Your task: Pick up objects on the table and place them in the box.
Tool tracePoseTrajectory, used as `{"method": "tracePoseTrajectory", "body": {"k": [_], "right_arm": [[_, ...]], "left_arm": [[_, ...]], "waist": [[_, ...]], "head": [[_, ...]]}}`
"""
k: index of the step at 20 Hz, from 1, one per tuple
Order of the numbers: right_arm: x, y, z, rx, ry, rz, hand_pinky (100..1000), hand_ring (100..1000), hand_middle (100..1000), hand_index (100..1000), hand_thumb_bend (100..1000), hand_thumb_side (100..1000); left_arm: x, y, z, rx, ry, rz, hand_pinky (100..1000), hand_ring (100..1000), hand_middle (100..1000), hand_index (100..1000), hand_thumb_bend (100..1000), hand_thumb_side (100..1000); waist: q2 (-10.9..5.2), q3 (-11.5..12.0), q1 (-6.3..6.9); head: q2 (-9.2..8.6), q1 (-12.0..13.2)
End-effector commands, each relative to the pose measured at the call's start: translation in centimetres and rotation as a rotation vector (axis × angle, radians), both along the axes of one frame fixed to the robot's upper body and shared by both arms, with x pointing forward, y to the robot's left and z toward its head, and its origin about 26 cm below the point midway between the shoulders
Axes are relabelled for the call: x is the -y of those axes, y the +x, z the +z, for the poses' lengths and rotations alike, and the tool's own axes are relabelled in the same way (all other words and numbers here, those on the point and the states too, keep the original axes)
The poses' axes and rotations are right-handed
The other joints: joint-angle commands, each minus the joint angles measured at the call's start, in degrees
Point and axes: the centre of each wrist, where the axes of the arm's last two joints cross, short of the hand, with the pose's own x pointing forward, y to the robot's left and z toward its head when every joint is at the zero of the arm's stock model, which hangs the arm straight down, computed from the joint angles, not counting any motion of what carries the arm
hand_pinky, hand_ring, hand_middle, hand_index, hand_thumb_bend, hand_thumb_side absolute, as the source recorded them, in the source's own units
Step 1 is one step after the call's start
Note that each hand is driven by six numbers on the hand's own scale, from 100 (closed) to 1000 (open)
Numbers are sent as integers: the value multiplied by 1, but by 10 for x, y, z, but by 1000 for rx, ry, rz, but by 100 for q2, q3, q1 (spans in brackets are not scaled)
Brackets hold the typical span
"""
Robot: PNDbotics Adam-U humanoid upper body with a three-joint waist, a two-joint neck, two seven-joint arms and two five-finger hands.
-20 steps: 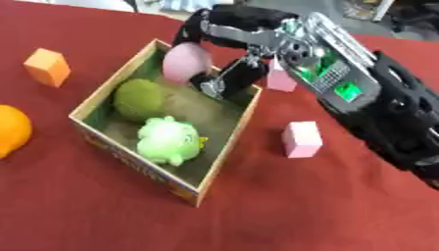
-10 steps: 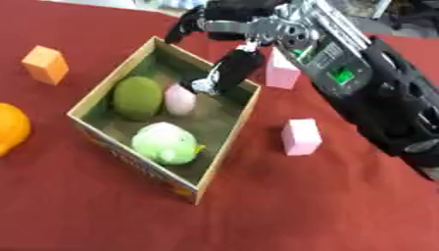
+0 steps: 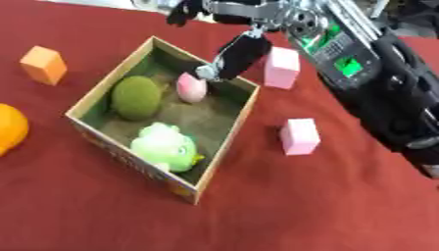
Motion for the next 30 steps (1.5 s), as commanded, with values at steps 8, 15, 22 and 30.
{"method": "tracePoseTrajectory", "body": {"k": [8, 15, 22, 30], "right_arm": [[61, -42, 0, 34, -47, -114, 890, 903, 821, 919, 304, 409], [100, -62, -17, 1, -110, -211, 889, 901, 816, 920, 335, 407], [126, -67, -58, -88, -105, -300, 887, 901, 814, 919, 330, 427], [135, -72, -89, -127, -100, -387, 893, 908, 822, 928, 366, 384]], "left_arm": [[-5, -4, 7, 27, 23, 24, 835, 748, 731, 872, 548, 843], [-4, -4, 7, 30, 22, 24, 835, 749, 731, 872, 546, 843], [-4, -4, 7, 32, 19, 23, 835, 749, 731, 872, 546, 844], [-3, -4, 7, 30, 13, 13, 835, 749, 731, 872, 545, 844]], "waist": [[-6, -121, -39], [49, -124, -9], [64, -106, 3], [76, -47, 24]], "head": [[-34, 163], [-86, 168], [-107, 168], [-137, 95]]}}
